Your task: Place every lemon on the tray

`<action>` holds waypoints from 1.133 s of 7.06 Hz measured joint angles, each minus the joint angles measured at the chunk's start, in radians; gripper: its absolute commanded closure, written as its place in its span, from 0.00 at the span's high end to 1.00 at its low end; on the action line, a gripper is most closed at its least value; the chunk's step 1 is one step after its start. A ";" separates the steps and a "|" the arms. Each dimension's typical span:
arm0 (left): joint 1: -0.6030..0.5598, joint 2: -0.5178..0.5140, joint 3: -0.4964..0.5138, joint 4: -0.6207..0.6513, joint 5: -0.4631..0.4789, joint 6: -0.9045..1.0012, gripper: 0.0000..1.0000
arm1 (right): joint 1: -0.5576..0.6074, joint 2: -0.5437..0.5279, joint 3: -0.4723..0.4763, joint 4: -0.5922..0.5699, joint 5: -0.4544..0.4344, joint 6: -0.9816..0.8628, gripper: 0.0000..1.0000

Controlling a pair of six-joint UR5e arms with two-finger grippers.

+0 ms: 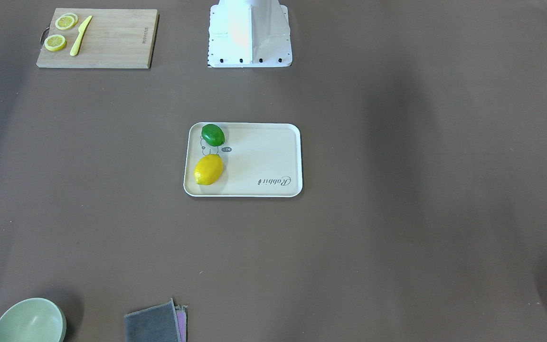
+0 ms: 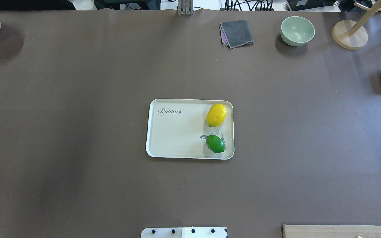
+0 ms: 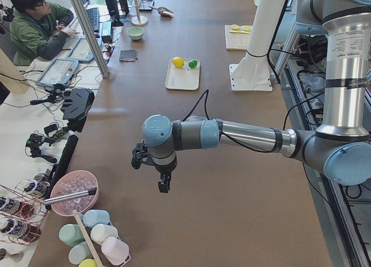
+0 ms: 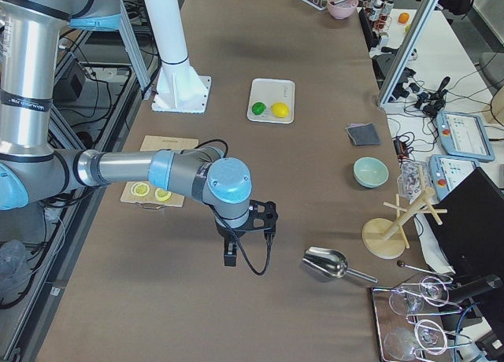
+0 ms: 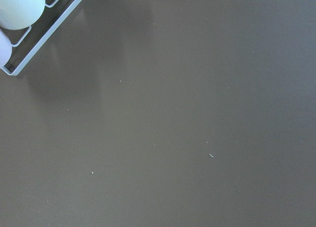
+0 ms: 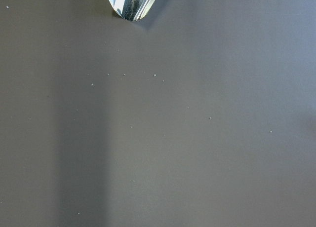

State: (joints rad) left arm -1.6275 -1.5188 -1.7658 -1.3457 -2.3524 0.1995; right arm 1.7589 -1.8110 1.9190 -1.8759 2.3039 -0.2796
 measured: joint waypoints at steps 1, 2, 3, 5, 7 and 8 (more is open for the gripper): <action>0.000 0.010 -0.003 -0.004 -0.001 0.000 0.99 | 0.000 -0.001 -0.002 -0.001 0.002 0.000 1.00; 0.000 0.016 -0.005 -0.007 -0.001 0.000 0.99 | -0.001 -0.002 -0.002 0.000 0.004 0.000 1.00; 0.000 0.018 -0.006 -0.009 -0.001 0.000 0.99 | -0.001 -0.002 -0.002 0.000 0.007 0.000 1.00; 0.000 0.018 -0.011 -0.009 -0.001 0.000 0.99 | -0.001 -0.002 0.000 0.000 0.028 -0.001 1.00; 0.000 0.018 -0.011 -0.009 -0.001 0.000 0.99 | -0.001 -0.004 0.000 0.000 0.038 0.000 1.00; 0.000 0.018 -0.012 -0.009 -0.001 0.000 0.99 | -0.001 -0.005 0.001 0.000 0.040 0.001 1.00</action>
State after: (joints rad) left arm -1.6275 -1.5004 -1.7780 -1.3545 -2.3531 0.1994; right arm 1.7580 -1.8157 1.9200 -1.8761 2.3434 -0.2787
